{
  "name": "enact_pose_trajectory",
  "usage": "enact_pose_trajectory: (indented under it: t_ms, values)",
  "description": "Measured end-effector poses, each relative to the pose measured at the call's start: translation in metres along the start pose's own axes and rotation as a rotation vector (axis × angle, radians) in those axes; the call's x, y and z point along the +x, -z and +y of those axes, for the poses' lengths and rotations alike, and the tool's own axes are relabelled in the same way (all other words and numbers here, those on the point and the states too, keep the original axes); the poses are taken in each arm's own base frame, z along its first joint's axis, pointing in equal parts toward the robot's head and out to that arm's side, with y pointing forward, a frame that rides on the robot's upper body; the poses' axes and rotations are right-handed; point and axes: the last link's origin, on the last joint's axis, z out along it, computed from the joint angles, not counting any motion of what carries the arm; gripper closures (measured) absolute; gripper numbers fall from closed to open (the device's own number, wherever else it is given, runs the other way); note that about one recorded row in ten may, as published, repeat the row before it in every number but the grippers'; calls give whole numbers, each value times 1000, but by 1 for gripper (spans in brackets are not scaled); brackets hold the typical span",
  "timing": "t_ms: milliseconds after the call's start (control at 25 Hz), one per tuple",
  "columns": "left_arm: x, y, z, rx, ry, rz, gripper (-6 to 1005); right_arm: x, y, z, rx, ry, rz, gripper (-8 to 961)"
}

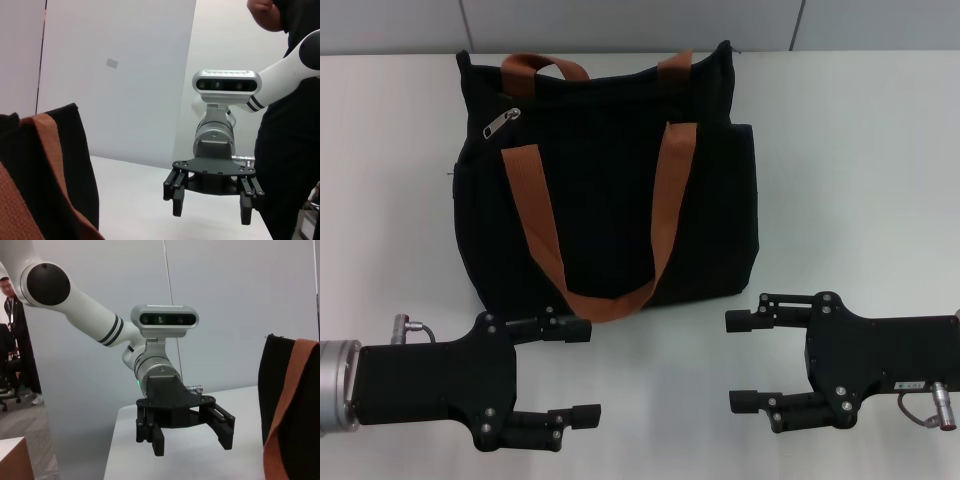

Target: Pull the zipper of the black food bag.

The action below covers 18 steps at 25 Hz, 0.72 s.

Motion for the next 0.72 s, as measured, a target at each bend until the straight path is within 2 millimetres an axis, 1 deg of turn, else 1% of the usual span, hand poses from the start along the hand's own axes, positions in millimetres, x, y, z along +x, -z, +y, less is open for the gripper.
enact_pose_trajectory:
  t_ms: [200, 240, 280, 320, 400, 440, 480, 600, 640, 680, 720]
  values:
    - [4, 0, 1, -2, -10, 29, 185, 0, 0, 0, 2, -2, -2, 200]
    - [6, 0, 0, 4, -17, 48, 185, 0, 0, 0, 3, -3, -4, 200]
    - [13, 0, -3, 30, -40, 97, 185, 0, 0, 0, 4, -4, -6, 200]
    - [13, 0, -3, 30, -40, 97, 185, 0, 0, 0, 4, -5, -7, 200]
    - [21, 2, -7, 76, -75, 163, 186, 0, 0, 0, 4, -4, -7, 200]
    - [30, 6, -11, 136, -116, 240, 186, 0, 0, 0, 5, -4, -6, 200]
    - [40, 15, -14, 221, -166, 339, 186, 0, -1, -1, 7, -4, -5, 199]
    - [44, 20, -16, 263, -185, 383, 186, 0, -1, -1, 8, -5, -5, 199]
    - [51, 30, -18, 350, -224, 470, 185, 0, -1, -1, 9, -5, -5, 199]
    - [56, 45, -26, 467, -257, 520, 185, 0, -1, -1, 9, -6, -6, 199]
    - [56, 45, -26, 467, -257, 520, 185, 0, -1, -1, 9, -6, -6, 199]
